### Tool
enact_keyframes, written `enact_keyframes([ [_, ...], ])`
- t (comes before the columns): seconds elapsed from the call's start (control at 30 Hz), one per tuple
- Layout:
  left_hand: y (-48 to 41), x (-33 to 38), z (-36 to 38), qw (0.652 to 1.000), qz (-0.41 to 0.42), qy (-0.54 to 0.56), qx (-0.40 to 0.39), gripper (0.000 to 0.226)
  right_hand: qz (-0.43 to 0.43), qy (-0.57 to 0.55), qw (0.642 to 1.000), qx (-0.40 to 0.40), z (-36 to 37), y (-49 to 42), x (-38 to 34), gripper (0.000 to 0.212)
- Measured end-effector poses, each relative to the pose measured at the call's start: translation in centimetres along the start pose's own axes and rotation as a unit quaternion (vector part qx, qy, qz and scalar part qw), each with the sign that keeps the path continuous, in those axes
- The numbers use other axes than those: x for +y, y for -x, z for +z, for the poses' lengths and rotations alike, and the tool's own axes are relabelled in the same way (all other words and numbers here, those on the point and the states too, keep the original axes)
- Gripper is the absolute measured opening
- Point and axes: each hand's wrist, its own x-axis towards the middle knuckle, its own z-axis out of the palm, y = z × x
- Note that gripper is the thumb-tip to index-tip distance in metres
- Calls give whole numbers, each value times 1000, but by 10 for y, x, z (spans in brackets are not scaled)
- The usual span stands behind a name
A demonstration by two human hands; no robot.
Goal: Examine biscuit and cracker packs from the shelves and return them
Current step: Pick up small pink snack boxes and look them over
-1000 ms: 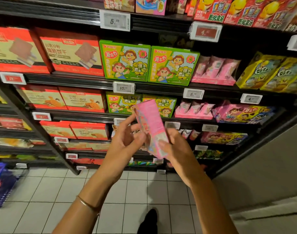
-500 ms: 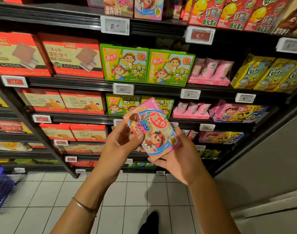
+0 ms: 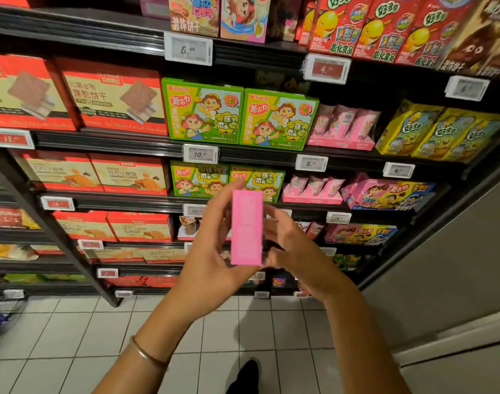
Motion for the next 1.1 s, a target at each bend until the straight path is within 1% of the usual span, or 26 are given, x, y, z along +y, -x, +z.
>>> enact_keyframes([
  [0.03,-1,3,3,999,33,-32,-9,95,23,-26,999,20,0,0,-2,97],
  [0.1,-2,5,5,993,85,-74,-22,83,37,-151,987,41,-1,-1,-3,73],
  [0.13,-2,4,5,991,101,-85,-29,77,39,-215,975,32,-1,0,-5,61],
  [0.2,0,4,4,988,110,-100,-43,71,39,-270,962,12,-2,2,-10,47],
  [0.27,1,4,5,990,105,-81,-49,76,30,-283,959,11,-1,2,-12,46],
  [0.33,3,4,5,995,86,-21,-43,90,38,-301,952,23,1,1,-12,54],
  [0.37,4,3,3,997,71,6,-34,96,35,-300,953,24,1,1,-11,55],
  [0.4,5,1,1,998,52,34,-21,98,27,-292,956,25,1,2,-9,52],
  [0.43,7,-1,0,997,21,76,-5,99,20,-290,956,28,0,3,-8,46],
  [0.47,8,-1,-2,989,-29,142,16,100,15,-291,956,33,-1,5,-8,42],
  [0.5,8,0,-4,969,-89,229,38,105,10,-294,955,40,-2,7,-8,41],
  [0.57,8,-6,-6,906,-189,373,63,117,-5,-310,950,44,-6,11,-10,54],
  [0.6,7,-9,-8,884,-222,408,62,119,-19,-315,948,40,-6,13,-12,60],
  [0.63,7,-11,-9,868,-245,430,52,117,-35,-312,949,38,-6,14,-15,61],
  [0.7,6,-11,-10,843,-295,449,30,111,-66,-278,956,58,-6,15,-21,53],
  [0.77,5,-14,-11,825,-344,449,0,107,-90,-225,966,87,-6,16,-27,50],
  [0.87,4,-17,-10,805,-403,434,-39,106,-95,-171,976,99,-7,15,-31,47],
  [0.93,4,-20,-8,795,-421,435,-42,105,-96,-171,976,98,-9,14,-31,46],
  [1.0,1,-22,-7,794,-424,433,-35,103,-98,-167,976,103,-10,13,-28,43],
  [1.03,0,-23,-8,793,-428,431,-39,103,-96,-166,975,110,-10,12,-26,45],
  [1.1,-2,-25,-11,782,-435,441,-73,109,-80,-173,972,136,-10,10,-22,57],
])
